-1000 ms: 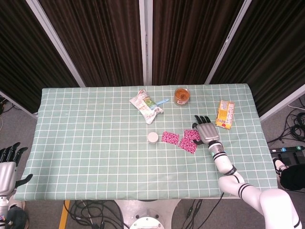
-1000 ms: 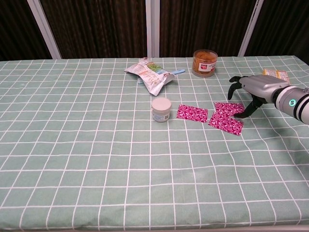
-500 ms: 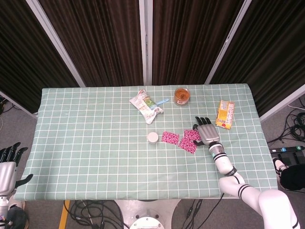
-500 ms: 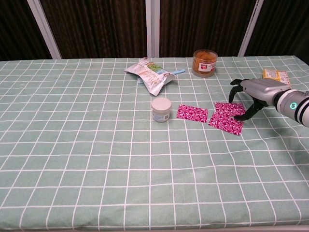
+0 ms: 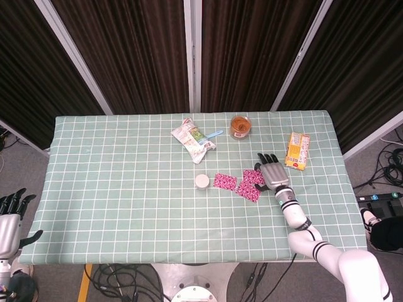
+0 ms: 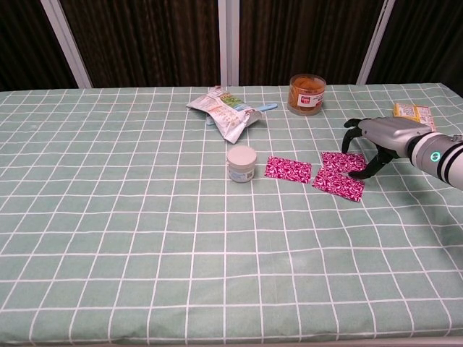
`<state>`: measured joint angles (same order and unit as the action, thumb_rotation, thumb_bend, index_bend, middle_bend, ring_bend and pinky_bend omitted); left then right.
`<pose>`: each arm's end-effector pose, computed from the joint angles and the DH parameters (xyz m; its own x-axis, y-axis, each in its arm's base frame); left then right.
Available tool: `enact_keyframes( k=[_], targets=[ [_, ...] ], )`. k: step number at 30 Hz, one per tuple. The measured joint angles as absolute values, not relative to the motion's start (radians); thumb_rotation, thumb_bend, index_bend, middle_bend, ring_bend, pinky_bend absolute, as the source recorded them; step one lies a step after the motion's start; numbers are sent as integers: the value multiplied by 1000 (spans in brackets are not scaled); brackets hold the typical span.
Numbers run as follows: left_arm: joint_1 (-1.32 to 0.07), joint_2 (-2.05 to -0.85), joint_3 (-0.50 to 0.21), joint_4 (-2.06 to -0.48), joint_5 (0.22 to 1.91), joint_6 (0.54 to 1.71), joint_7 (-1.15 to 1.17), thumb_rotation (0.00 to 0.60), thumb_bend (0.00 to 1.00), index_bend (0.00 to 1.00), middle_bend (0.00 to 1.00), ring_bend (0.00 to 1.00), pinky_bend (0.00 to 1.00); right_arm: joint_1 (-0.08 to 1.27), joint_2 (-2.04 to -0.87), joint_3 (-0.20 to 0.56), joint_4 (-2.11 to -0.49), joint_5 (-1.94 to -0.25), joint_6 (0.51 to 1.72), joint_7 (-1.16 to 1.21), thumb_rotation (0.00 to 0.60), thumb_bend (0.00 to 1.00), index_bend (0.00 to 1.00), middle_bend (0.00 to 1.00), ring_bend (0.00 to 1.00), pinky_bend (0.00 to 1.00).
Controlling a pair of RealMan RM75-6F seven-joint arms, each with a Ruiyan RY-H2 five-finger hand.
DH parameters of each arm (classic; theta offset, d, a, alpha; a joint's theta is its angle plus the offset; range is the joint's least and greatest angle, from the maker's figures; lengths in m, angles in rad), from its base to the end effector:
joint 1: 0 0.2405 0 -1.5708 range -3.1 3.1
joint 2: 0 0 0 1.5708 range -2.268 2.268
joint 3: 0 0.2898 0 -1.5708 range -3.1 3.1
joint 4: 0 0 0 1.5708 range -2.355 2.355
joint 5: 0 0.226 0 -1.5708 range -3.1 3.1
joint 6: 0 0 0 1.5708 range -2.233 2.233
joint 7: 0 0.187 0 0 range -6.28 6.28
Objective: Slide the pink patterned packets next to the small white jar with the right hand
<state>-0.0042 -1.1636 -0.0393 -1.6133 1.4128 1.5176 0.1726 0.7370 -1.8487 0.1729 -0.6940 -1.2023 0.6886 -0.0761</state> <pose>-0.3739 0.1951 0.1521 0.5027 0.0377 0.8636 0.8520 0.1474 -0.5024 -0.2947 -0.4623 -0.0995 0.5423 -0.3687 0.7550 -0.8384 -0.1789 0.5149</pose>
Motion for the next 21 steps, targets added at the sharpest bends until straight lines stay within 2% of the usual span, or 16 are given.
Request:
enact_keyframes(
  k=[21],
  targets=[
    [-5,-1165,-40,-1610,1413,1517,172,600,89,252,200,141,139,735,-1834,193,-699,-1215,709,-43,497,160,385,50,0,0]
  ],
)
